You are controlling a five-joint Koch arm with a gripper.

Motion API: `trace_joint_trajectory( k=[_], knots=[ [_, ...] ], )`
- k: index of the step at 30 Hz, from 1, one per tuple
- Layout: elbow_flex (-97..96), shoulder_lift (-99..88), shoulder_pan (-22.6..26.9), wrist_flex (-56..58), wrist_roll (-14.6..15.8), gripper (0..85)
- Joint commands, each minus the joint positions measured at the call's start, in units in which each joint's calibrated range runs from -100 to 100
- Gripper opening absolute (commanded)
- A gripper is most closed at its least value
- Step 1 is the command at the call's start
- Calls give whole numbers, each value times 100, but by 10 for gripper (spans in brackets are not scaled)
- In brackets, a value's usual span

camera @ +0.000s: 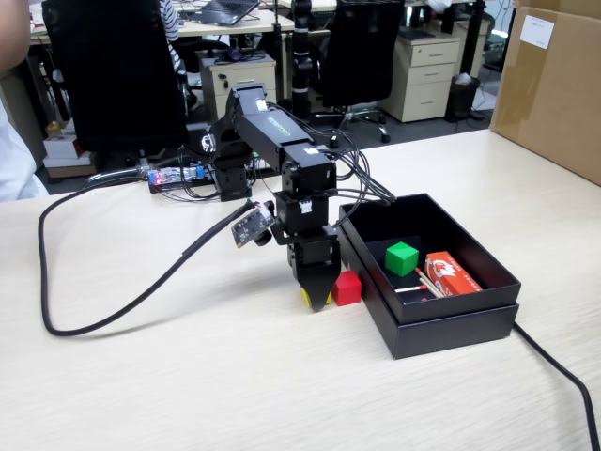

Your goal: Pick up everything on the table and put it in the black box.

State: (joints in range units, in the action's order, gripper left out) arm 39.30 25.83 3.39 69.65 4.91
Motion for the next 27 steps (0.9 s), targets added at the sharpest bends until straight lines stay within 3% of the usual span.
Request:
trace_joint_trajectory(
  k=[1, 8, 10, 17, 27],
  knots=[
    [141, -1303, -20, 124, 68, 9],
    [377, -3288, 420, 210, 68, 9],
    [685, -3690, 928, 219, 68, 9],
    [1428, -2485, 1338, 210, 195, 9],
    [1583, -569, 1299, 210, 220, 11]
  ],
)
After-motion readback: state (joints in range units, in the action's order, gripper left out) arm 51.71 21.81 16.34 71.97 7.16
